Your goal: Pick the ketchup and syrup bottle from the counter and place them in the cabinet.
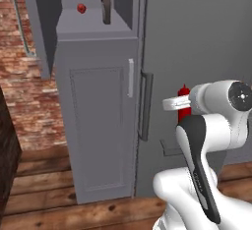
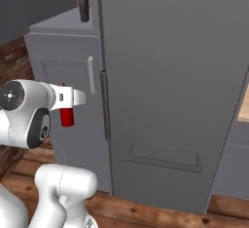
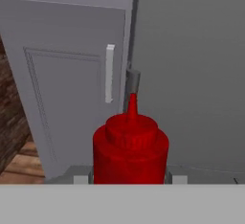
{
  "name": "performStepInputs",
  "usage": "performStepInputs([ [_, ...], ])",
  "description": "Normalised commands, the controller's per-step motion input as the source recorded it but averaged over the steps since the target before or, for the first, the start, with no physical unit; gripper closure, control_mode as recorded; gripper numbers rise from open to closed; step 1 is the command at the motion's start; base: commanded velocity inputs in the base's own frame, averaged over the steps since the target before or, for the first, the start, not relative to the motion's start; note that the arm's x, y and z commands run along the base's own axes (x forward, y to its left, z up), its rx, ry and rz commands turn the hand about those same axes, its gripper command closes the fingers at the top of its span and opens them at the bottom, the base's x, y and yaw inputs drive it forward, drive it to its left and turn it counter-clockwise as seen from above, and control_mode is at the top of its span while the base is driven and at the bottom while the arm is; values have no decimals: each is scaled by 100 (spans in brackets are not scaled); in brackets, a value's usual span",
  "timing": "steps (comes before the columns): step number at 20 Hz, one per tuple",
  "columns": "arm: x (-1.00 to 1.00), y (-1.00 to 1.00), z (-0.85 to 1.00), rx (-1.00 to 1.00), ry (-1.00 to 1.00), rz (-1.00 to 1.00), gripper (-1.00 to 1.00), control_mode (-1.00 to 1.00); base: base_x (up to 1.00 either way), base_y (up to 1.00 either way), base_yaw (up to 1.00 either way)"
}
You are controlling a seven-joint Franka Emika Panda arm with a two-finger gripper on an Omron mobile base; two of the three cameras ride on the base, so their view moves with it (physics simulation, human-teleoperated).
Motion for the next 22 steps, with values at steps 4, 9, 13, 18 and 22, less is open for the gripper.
performStepInputs([
  [4,0,0,0,0,0,0,100,100,0,51,0],
  [9,0,0,0,0,0,0,100,100,0,38,0],
  [13,0,0,0,0,0,0,100,100,2,25,0],
  [18,0,0,0,0,0,0,100,100,21,4,0],
  [22,0,0,0,0,0,0,100,100,29,0,0],
])
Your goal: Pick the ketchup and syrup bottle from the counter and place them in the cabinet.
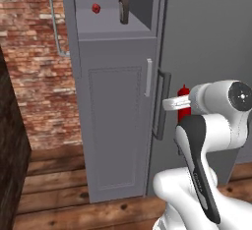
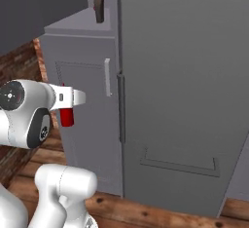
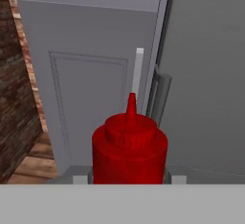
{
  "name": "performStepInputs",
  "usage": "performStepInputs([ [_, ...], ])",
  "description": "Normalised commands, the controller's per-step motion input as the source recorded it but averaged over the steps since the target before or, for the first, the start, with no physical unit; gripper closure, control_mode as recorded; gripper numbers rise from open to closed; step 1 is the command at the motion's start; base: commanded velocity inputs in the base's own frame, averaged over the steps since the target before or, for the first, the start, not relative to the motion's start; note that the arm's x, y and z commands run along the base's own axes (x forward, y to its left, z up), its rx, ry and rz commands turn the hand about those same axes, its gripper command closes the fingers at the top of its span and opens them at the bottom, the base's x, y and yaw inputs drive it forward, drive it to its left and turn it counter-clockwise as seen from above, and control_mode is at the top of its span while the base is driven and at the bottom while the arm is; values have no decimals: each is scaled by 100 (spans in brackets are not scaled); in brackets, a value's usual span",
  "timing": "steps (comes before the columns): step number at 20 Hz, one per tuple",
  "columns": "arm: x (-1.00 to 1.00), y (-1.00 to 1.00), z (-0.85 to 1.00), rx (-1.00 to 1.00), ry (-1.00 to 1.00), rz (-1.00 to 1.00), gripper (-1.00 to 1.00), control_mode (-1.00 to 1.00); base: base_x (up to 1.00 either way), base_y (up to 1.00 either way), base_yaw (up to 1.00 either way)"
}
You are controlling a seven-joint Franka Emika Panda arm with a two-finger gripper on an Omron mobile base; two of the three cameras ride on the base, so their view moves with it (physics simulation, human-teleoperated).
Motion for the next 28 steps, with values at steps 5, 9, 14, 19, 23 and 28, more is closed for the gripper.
performStepInputs([
  [5,0,0,0,0,0,0,100,100,28,2,0],
  [9,0,0,0,0,0,0,100,100,30,2,0],
  [14,0,0,0,0,0,0,100,100,31,2,0],
  [19,0,0,0,0,0,0,100,100,35,0,0],
  [23,0,0,0,0,0,0,100,100,36,0,0],
  [28,0,0,0,0,0,0,100,100,41,0,0],
])
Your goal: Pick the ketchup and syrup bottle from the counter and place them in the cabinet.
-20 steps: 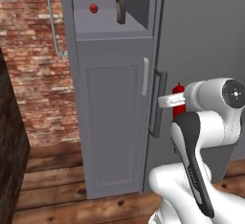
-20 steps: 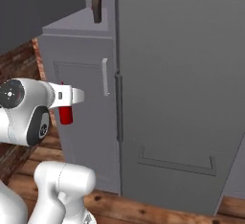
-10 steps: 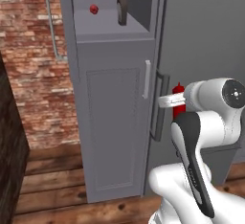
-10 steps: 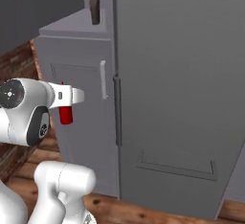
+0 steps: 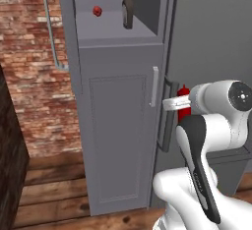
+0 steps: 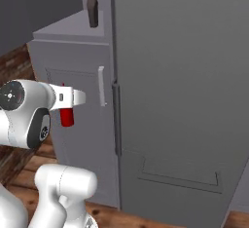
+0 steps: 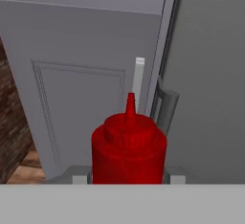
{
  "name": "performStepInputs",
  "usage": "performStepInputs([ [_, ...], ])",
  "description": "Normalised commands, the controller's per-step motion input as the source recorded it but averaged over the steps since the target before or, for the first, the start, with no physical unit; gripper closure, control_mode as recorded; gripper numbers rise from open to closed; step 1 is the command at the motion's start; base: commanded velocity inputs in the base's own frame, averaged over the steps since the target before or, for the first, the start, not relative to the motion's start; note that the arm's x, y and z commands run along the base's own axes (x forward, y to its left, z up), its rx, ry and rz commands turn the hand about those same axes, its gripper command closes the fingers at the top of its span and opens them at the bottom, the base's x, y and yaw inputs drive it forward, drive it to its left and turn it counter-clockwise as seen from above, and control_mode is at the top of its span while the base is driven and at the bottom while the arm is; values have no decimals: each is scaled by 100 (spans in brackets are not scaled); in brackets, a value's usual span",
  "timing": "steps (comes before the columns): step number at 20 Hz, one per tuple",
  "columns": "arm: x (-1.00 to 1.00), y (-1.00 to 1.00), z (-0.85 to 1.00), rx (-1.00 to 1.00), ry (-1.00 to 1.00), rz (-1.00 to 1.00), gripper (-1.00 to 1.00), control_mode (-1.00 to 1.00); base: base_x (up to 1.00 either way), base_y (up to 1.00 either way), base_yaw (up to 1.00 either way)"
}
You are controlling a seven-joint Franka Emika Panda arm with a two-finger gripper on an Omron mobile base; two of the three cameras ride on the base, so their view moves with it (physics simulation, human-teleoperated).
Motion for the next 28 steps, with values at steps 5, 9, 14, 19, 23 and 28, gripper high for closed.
performStepInputs([
  [5,0,0,0,0,0,0,100,100,33,5,0],
  [9,0,0,0,0,0,0,100,100,29,17,0],
  [14,0,0,0,0,0,0,100,100,20,38,0],
  [19,0,0,0,0,0,0,100,100,17,38,0],
  [23,0,0,0,0,0,0,100,100,18,23,0],
  [28,0,0,0,0,0,0,100,100,26,11,0],
])
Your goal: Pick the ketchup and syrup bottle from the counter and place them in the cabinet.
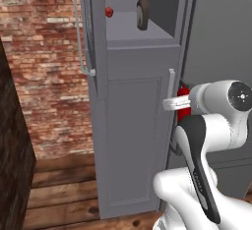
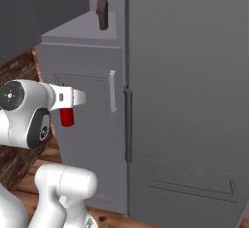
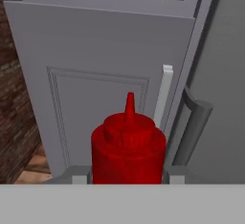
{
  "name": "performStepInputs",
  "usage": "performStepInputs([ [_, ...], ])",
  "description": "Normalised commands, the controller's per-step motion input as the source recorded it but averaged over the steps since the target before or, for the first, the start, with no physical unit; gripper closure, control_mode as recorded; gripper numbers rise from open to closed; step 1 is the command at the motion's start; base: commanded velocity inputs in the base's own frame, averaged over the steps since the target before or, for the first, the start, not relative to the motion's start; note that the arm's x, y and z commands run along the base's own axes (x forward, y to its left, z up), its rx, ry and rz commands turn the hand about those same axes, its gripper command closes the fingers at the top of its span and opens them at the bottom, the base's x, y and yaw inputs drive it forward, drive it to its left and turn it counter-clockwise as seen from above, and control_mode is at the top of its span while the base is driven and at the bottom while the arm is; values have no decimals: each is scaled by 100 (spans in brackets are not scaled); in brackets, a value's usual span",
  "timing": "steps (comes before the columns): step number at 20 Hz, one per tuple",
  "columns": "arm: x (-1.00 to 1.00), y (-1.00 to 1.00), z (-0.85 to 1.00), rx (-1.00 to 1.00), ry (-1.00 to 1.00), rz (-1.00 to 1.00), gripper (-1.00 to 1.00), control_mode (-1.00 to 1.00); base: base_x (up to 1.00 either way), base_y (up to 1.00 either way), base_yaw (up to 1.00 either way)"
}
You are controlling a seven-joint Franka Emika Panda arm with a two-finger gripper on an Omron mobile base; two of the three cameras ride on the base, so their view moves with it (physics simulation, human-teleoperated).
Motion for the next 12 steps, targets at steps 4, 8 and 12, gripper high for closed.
performStepInputs([
  [4,0,0,0,0,0,0,100,100,32,4,0],
  [8,0,0,0,0,0,0,100,100,33,5,0],
  [12,0,0,0,0,0,0,100,100,32,5,0],
])
